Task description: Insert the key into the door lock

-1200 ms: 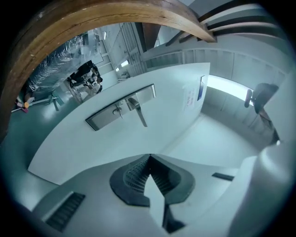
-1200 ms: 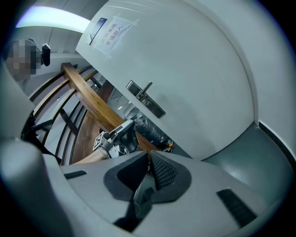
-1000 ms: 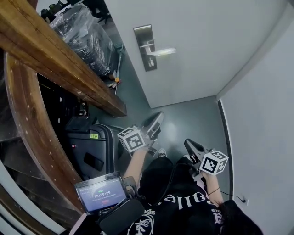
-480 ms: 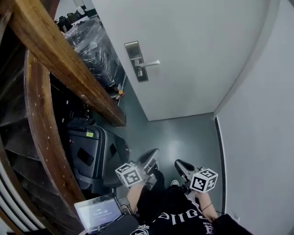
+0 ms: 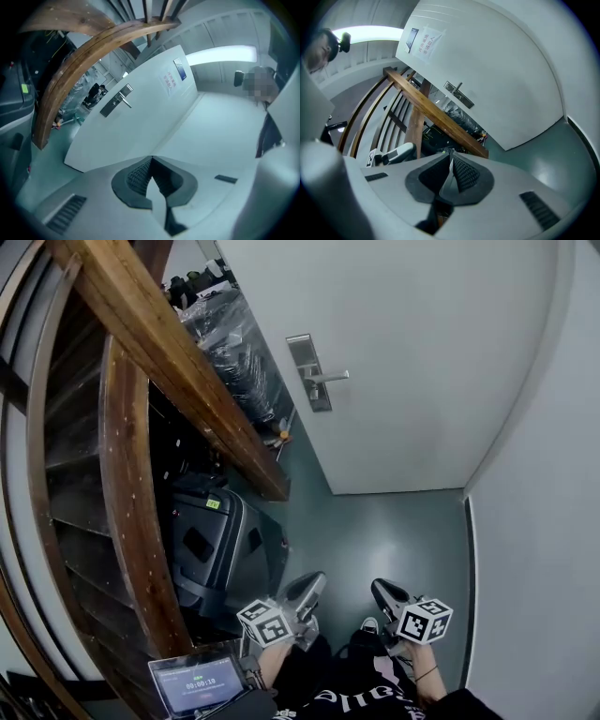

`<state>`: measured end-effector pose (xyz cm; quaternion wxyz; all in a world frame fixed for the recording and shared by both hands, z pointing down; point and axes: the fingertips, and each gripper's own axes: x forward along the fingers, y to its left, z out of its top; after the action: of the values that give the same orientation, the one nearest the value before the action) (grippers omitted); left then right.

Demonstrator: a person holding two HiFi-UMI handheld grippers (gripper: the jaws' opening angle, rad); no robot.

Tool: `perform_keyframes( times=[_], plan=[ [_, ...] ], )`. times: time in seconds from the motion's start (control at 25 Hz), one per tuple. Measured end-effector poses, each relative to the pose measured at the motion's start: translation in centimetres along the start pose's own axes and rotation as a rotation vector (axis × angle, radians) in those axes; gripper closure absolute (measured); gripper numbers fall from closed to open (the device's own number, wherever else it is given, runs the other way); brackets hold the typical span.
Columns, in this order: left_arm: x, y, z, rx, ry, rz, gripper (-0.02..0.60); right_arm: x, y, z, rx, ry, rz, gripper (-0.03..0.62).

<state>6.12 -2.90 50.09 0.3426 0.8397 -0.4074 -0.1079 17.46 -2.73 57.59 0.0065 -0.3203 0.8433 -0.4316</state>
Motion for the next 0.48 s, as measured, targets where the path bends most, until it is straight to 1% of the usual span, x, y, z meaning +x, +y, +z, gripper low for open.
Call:
perform_keyframes(
  times=[0.12, 0.2, 0.36, 0.48],
  plan=[
    [-0.7, -0.3, -0.3, 0.119, 0.030, 0.021, 0.577, -0.1, 0.4, 0.1, -0.002, -0.022, 0.003, 0.560],
    [-1.3, -0.7, -0.4, 0.177, 0.053, 0.021, 0.577, 0.0, 0.8, -0.1, -0.004, -0.032, 0.000, 0.560],
    [-4.6, -1.5, -0.5, 0.262, 0.073, -0.022, 0.577, 0.7, 3.0, -2.0, -0.014, -0.048, -0.010, 0.560],
    [-8.7, -1.2, -0.6, 0.281, 0.069, -0.041, 0.577, 2.1, 5.9, -4.5, -0.031, -0.038, -0.004, 0.560]
  ],
)
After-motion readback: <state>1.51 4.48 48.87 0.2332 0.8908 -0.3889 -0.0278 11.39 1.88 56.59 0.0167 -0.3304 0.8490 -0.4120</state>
